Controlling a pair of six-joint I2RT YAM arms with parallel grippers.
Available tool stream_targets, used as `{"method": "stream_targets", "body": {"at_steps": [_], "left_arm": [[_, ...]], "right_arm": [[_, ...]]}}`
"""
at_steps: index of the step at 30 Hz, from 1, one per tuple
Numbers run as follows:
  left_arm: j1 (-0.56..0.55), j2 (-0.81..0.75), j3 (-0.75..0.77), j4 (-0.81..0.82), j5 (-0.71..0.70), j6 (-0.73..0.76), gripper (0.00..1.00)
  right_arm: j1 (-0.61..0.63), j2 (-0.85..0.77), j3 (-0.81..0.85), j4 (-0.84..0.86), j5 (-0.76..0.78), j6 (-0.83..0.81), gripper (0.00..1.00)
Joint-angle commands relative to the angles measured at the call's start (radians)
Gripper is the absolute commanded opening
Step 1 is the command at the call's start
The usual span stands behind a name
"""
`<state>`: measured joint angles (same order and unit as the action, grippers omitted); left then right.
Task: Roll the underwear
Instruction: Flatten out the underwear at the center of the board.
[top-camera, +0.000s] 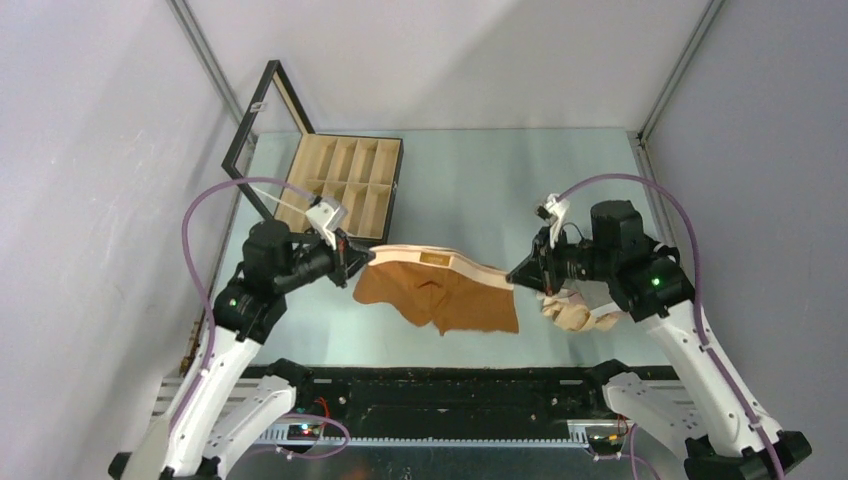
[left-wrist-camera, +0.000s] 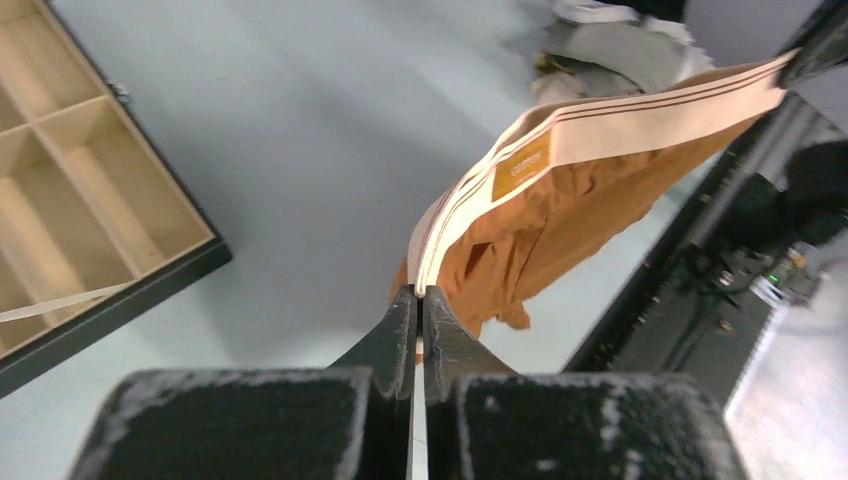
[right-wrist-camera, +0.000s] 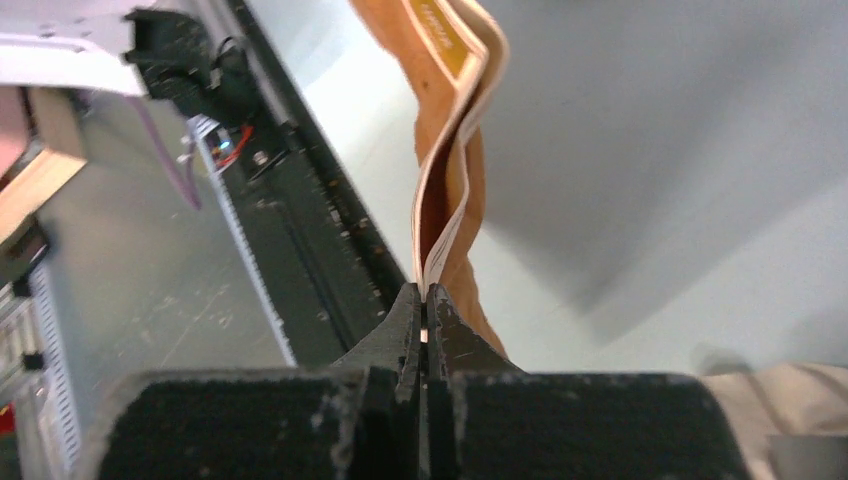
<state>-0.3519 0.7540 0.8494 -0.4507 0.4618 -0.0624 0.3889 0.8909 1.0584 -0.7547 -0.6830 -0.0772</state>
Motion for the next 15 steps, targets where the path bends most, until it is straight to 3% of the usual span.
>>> {"method": "stream_targets", "body": {"at_steps": [1,7,12,15], "left_arm": [[0.018,-0.07,-0.041,-0.046,0.185,-0.032,0.0],[0.034,-0.08,-0.096,-0.063,0.167,-0.045,0.0],[0.034,0.061,-0.143,0.074,-0.065,-0.131,0.0],[0.033,0.22,-0.13,0.201,-0.115,-0.164,0.0]], "right_arm": [[0.037,-0.073,-0.056,-0.003,-0.139,0.043,0.0],[-0.013,-0.072,-0.092,0.013,-0.176,0.122,0.0],[-0.062,0.057,-0.128,0.071,-0.115,0.151,0.0],[-0.125,0.158,-0.133,0.113,-0.081,0.125,0.0]]}}
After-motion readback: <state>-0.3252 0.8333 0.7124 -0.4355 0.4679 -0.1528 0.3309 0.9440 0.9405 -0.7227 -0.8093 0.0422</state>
